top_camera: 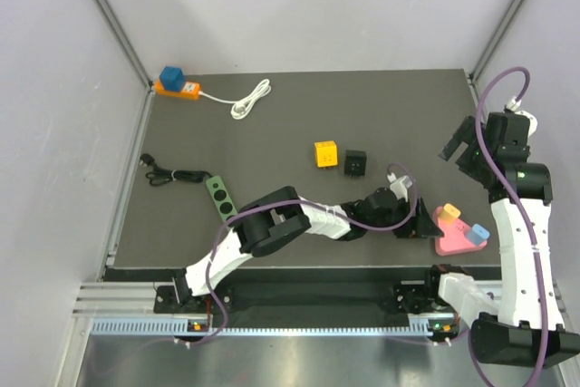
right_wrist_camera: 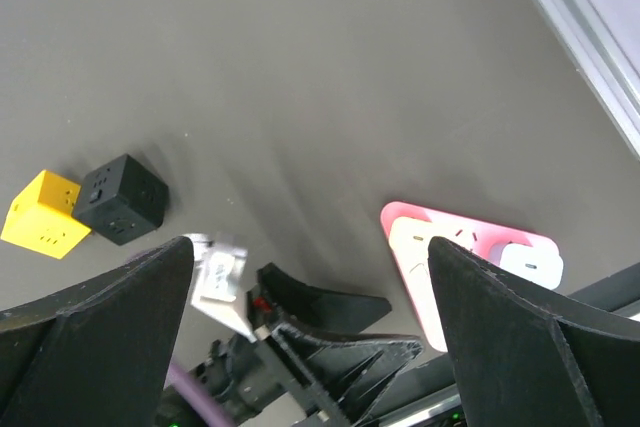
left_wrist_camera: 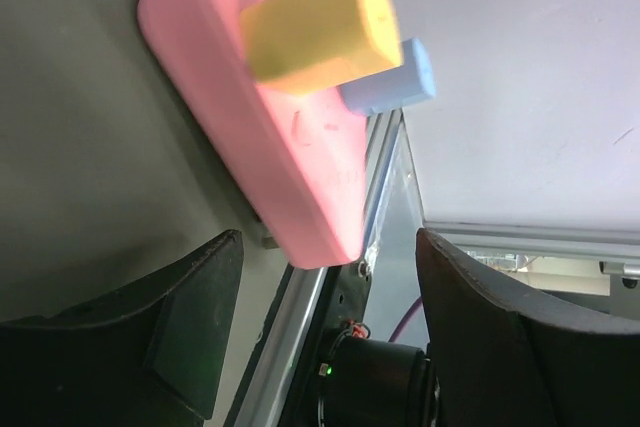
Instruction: Pull the plug off the socket
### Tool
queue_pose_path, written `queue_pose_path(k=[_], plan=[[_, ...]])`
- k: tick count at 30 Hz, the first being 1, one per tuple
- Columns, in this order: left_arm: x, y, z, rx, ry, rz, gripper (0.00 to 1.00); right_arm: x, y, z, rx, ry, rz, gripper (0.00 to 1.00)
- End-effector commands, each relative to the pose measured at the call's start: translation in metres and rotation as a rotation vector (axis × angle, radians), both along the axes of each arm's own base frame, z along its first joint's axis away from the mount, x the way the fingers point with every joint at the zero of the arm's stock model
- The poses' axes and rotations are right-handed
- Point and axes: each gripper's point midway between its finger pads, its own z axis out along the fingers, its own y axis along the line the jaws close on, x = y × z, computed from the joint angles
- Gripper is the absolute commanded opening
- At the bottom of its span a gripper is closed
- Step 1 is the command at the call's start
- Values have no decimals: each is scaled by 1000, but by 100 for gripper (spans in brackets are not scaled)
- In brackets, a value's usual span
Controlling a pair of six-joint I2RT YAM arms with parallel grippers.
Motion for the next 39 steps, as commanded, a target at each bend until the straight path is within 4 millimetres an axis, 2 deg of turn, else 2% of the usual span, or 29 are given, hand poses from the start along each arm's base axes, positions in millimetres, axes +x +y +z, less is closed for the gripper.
queue_pose_path(k=[1, 3, 4, 8, 10, 14, 20, 21, 23, 26, 27, 28, 29, 30, 31, 32, 33, 34, 35, 36, 37, 39], plan=[[-7, -12, 6, -59, 29, 1, 74, 4, 4, 17, 1, -70, 33, 100], [-9, -15, -6, -40, 43, -4, 73, 5, 7, 16, 13, -73, 43, 99], [-9, -19, -3, -46, 44, -6, 73, 5, 9, 16, 23, -78, 51, 100], [-14, -27, -11, -34, 49, -12, 73, 3, 10, 17, 20, -87, 56, 100], [-17, -33, -6, -54, 55, -21, 71, 2, 9, 17, 17, -88, 55, 100], [-18, -40, -17, -41, 80, -11, 68, -1, 11, 17, 20, -96, 62, 100], [-12, -45, -21, -40, 88, 15, 53, 0, 15, 14, 24, -91, 94, 100], [-11, -45, -21, -38, 90, 19, 45, 0, 16, 13, 21, -88, 105, 100], [-7, -44, -22, -37, 88, 25, 34, 1, 18, 10, 11, -72, 140, 100], [3, -37, -19, -28, 80, 52, 17, 3, 22, 4, -1, -54, 190, 100], [4, -30, -27, -4, 82, 63, 13, 3, 23, 3, -1, -52, 203, 100], [11, -26, -20, -8, 73, 75, 9, 5, 28, 3, 9, -60, 231, 100], [15, -21, -21, 2, 74, 84, 0, 6, 30, 0, 7, -51, 255, 100], [22, -12, -29, 27, 84, 97, 0, 7, 38, 0, 28, -55, 296, 100], [25, -7, -21, 21, 86, 96, 0, 10, 40, -3, 35, -49, 312, 100], [27, -1, -22, 31, 93, 95, 0, 11, 43, -5, 36, -43, 337, 100], [33, 13, -34, 64, 106, 112, 0, 11, 48, -7, 50, -41, 368, 100], [36, 19, -23, 55, 95, 117, 0, 13, 50, -9, 56, -36, 381, 100], [39, 27, -22, 61, 93, 127, 0, 15, 54, -15, 62, -18, 407, 100], [42, 42, -34, 97, 105, 139, 0, 16, 59, -17, 77, -13, 434, 100], [44, 48, -24, 87, 98, 138, 0, 18, 60, -24, 86, 2, 444, 100], [44, 63, -31, 130, 121, 115, 0, 21, 70, -28, 104, 2, 500, 100]])
